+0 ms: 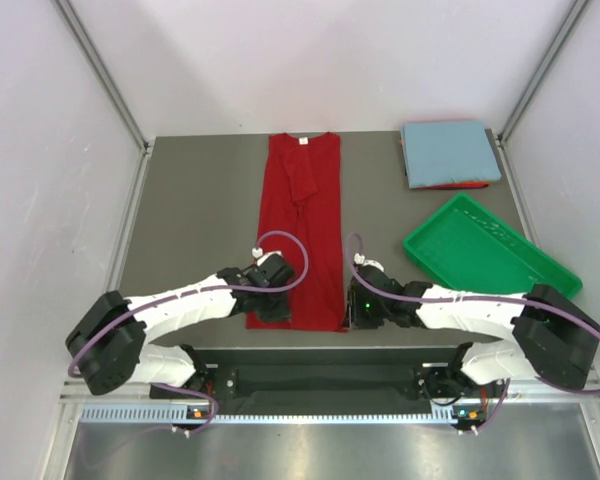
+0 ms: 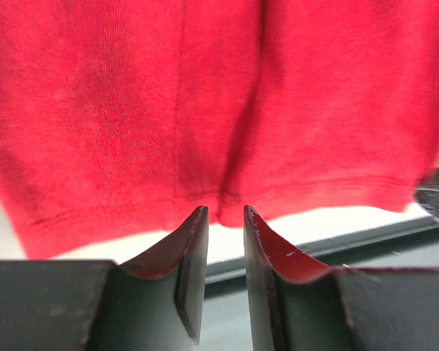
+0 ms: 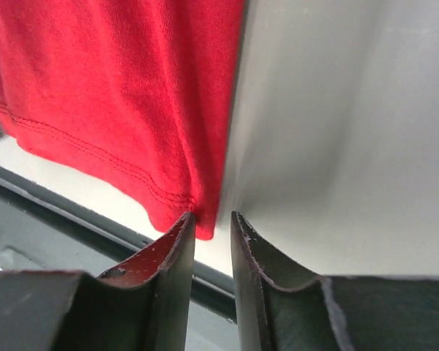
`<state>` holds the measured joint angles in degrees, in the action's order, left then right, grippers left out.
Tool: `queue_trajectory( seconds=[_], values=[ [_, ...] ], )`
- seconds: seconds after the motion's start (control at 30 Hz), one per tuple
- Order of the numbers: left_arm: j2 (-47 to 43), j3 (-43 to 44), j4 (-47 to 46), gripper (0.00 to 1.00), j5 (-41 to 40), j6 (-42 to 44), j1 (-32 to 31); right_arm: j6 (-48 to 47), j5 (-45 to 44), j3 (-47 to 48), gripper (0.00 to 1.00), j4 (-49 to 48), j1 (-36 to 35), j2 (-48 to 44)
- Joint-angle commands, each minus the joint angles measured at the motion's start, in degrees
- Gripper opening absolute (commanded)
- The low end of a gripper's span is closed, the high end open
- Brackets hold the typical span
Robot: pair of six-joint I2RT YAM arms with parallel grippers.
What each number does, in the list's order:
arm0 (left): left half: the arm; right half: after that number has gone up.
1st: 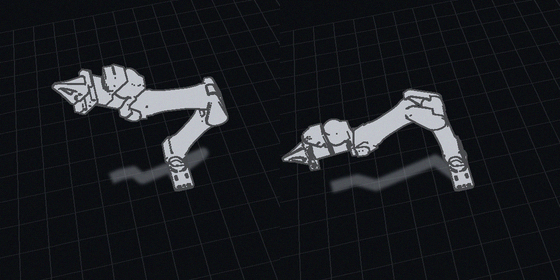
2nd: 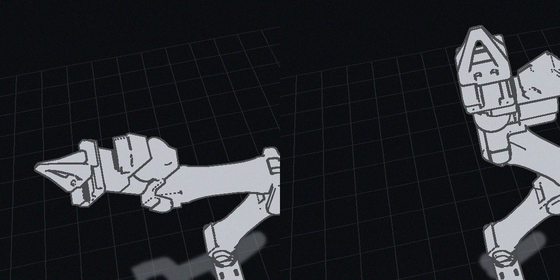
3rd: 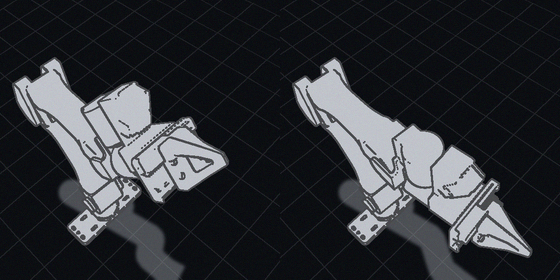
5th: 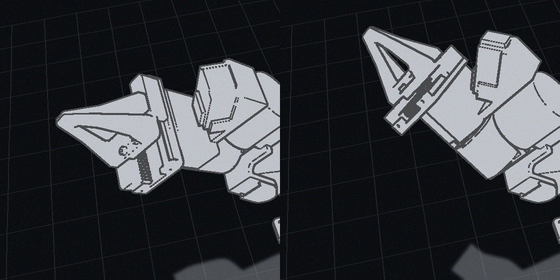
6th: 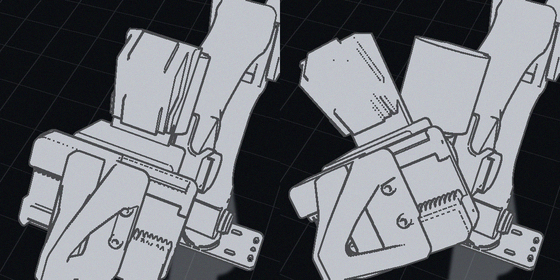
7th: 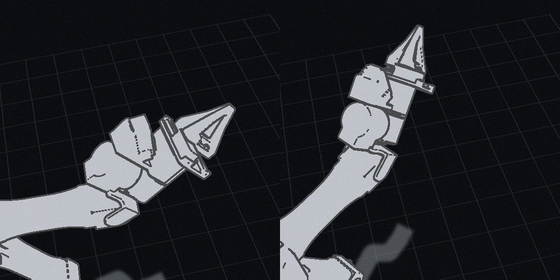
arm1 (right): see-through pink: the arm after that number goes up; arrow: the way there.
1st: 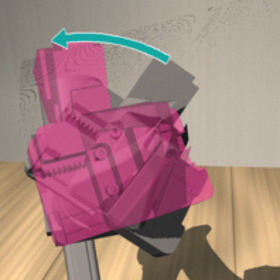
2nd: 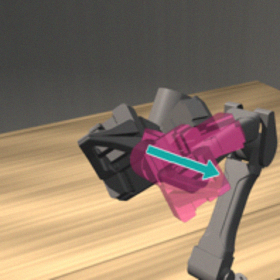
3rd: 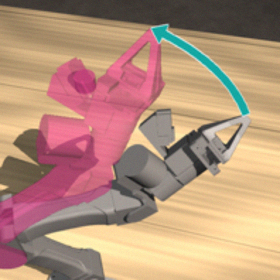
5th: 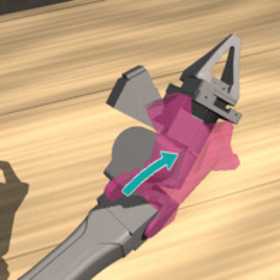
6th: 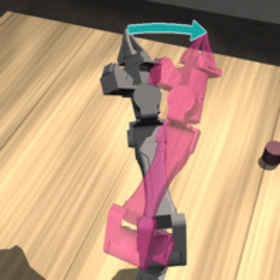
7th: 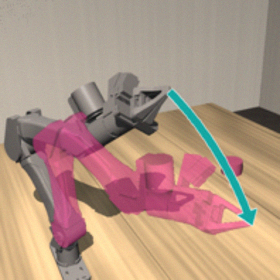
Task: Fold and stack the t-shirts
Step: Fold the tshirt
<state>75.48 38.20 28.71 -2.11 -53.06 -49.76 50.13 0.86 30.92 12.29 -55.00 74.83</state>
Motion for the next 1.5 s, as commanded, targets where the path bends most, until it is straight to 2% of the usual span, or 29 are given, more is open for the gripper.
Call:
queue_trajectory(
  seconds=[0.0, 0.23, 0.43, 0.67, 0.87, 1.07, 1.17, 1.2, 1.27, 1.47],
  values=[
    [-4.2, 6.1, 4.6, 0.32, -3.2, 1.4, 0.1, -0.1, -2.7, 3.5, 0.27, 5.1, -0.8, -3.5],
    [-6.3, 10.8, 8.2, 0.39, -4.9, 7.3, 2.0, 1.7, -1.6, 4.4, 0.38, 5.5, -0.8, -6.3],
    [-8.6, 5.6, 7.6, 0.41, 1.7, 11.3, 15.7, 2.4, -1.1, 3.4, 0.41, 1.7, -0.8, -3.0],
    [-8.3, 2.6, 11.2, 0.42, -3.7, 11.0, 18.6, 2.4, -1.1, 1.6, 0.41, -2.1, -0.5, -0.3],
    [-7.4, -1.0, 8.3, 0.41, -2.9, 7.4, 18.6, 3.1, 1.2, 0.1, 0.36, -5.2, -0.5, 2.6],
    [-7.5, -0.5, 9.2, 0.39, -4.0, 7.4, 18.6, 3.7, 1.2, -1.4, 0.29, -6.8, -0.5, 2.4],
    [-8.6, -0.3, 9.5, 0.39, -4.0, 7.3, 18.6, 3.7, 1.2, -1.3, 0.17, -6.6, -0.5, 2.0],
    [-8.9, -0.1, 9.7, 0.39, -4.0, 7.3, 18.6, 3.7, 1.0, -1.5, 0.09, -6.4, -0.5, 1.6],
    [-9.4, -0.1, 10.0, 0.39, -3.2, 7.1, 18.0, 3.7, 0.8, -1.7, 0.01, -5.9, -0.5, 0.9],
    [-11.8, -0.8, 10.4, 0.39, -3.0, 2.7, 12.2, 3.9, -0.6, -3.0, 0.0, -2.1, -0.5, -3.7]
  ],
)
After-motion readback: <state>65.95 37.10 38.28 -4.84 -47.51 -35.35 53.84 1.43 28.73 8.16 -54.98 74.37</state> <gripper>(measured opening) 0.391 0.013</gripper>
